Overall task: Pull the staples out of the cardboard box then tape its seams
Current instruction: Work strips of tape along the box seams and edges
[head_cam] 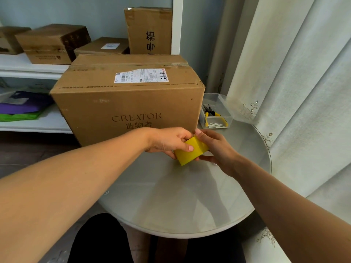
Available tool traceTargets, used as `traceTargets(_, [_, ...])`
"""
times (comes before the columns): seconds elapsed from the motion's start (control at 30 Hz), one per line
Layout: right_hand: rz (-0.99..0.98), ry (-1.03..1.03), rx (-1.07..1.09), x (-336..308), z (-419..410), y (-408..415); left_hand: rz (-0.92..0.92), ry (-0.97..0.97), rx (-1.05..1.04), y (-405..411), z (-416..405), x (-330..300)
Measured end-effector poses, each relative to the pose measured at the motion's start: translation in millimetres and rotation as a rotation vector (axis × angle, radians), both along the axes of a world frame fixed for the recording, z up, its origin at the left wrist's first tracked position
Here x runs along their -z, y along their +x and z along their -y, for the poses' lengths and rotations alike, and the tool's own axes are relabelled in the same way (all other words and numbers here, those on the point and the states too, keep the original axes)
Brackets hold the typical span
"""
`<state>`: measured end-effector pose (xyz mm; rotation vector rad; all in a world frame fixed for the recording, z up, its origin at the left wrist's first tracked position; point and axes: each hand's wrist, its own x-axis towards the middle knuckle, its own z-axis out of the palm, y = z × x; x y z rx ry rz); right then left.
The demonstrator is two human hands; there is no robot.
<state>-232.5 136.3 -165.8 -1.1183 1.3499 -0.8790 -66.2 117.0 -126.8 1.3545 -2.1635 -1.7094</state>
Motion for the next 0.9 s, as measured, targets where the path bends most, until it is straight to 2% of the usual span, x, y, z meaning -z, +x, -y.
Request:
traceTargets(0.33, [-0.089, -0.040, 0.040, -1.0, 0.4, -1.5, 0.000, -0.039, -0.062, -3.8, -0.7, -0.3])
traceTargets(0.7, [-0.078, -0.010, 0.053, -2.1, -0.7, -2.5, -0.016, -0.028, -0.053, -4.5, -0.9, 0.8])
traceTargets(0.9, [-0.056, 0.013, 0.061, -1.6, -2.1, -4.4, 0.000, -0.091, -0.085, -6.1, -1.5, 7.6])
